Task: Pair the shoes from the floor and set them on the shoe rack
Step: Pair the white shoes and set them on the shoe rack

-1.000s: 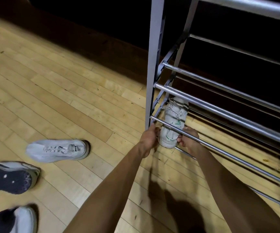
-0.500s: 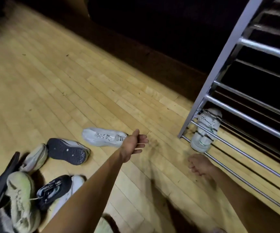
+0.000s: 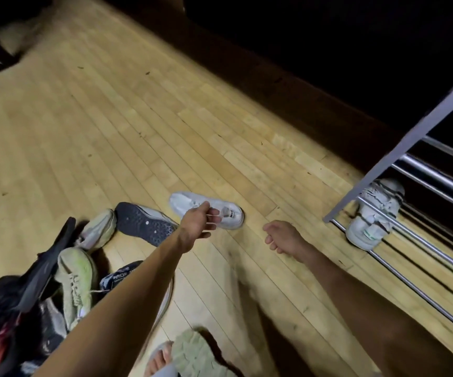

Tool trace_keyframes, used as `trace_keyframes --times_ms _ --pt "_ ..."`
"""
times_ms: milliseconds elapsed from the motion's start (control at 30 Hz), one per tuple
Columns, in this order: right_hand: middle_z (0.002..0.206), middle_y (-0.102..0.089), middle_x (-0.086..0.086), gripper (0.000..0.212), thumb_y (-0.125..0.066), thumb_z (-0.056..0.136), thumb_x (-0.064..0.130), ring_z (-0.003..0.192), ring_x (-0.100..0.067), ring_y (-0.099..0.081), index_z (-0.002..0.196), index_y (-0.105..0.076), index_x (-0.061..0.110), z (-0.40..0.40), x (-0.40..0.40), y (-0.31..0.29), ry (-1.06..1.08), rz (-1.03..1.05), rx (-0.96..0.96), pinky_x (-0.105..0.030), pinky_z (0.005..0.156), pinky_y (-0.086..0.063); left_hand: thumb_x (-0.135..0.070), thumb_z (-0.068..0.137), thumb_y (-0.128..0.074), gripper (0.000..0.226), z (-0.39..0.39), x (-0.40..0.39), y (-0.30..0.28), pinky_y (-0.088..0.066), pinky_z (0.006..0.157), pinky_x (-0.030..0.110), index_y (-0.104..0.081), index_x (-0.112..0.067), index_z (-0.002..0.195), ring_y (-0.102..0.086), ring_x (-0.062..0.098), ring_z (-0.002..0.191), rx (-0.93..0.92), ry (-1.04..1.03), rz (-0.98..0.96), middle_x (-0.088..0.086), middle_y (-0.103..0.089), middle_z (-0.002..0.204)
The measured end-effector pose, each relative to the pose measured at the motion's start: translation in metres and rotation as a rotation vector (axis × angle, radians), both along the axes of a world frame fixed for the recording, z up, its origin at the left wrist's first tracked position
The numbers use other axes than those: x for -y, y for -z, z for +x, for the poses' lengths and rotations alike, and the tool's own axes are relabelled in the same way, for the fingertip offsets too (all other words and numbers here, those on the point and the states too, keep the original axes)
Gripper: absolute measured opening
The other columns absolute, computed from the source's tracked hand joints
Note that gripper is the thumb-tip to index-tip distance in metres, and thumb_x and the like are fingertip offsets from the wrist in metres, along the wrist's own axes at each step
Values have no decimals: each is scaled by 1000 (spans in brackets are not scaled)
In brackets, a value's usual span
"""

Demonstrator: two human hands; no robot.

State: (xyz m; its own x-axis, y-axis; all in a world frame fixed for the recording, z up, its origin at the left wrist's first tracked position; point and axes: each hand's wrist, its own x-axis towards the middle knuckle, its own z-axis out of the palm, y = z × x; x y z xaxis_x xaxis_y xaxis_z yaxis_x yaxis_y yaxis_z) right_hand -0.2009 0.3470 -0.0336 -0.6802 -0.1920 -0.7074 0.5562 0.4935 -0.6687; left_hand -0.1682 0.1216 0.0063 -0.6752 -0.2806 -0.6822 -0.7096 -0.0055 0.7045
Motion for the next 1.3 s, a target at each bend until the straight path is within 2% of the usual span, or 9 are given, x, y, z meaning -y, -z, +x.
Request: trace_keyframes --times_ms 300,433,500,600,667,800,967,1133,1300 --pt "82 -59 -5 18 -48 98 24 58 -16 -49 86 -59 17 12 45 23 -118 19 -61 -23 48 -32 -42 103 -33 45 60 74 13 -46 72 31 -65 -11 106 -62 22 85 92 11 -190 5 -71 96" --pt "87 -57 -8 29 -45 99 27 68 -20 -52 100 -60 2 25 69 23 -219 35 -93 -26 52 -35 -47 103 -28 52 87 99 25 -48 68 31 -63 -10 116 -64 25 90 156 122 -277 8 -70 105" --pt "91 -59 -12 30 -42 100 28 79 -29 -57 103 -60 3 31 78 21 -300 61 -128 -30 61 -40 -46 104 -29 53 97 104 30 -46 65 28 -64 -8 114 -61 18 80 179 180 -299 5 -69 103" --pt "92 -63 -5 25 -41 99 34 98 -30 -61 87 -58 20 37 87 22 -407 145 -195 -33 77 -41 -42 105 -31 52 105 109 36 -42 57 21 -63 -4 119 -56 10 71 179 256 -352 6 -67 107" --pt "107 -65 -5 21 -42 98 35 107 -27 -59 99 -60 24 36 91 29 -456 191 -251 -34 86 -42 -42 105 -32 52 104 111 42 -42 57 21 -63 -3 120 -55 9 70 164 265 -381 11 -68 113" --pt "141 -50 -3 40 -45 99 32 125 -24 -52 136 -52 19 30 90 40 -471 283 -356 -34 101 -39 -41 105 -31 50 88 101 50 -47 76 29 -61 -5 124 -60 19 88 120 338 -389 12 -67 116" --pt "143 -47 -4 42 -46 98 28 127 -25 -51 139 -50 23 20 80 51 -451 306 -323 -34 106 -40 -41 105 -31 50 75 89 59 -46 90 34 -59 -4 125 -59 26 103 69 413 -403 14 -64 119" --pt "143 -48 -3 44 -47 98 27 128 -23 -50 142 -48 23 19 73 59 -443 294 -293 -34 106 -39 -33 105 -34 40 79 99 75 -37 83 29 -58 -6 122 -52 21 99 96 453 -538 15 -62 122" --pt "136 -57 -3 40 -50 97 25 120 -23 -55 136 -54 24 18 73 59 -312 200 -255 -35 103 -41 -29 98 -47 36 79 98 90 -48 92 38 -53 -11 128 -58 32 108 98 451 -672 17 -60 125"
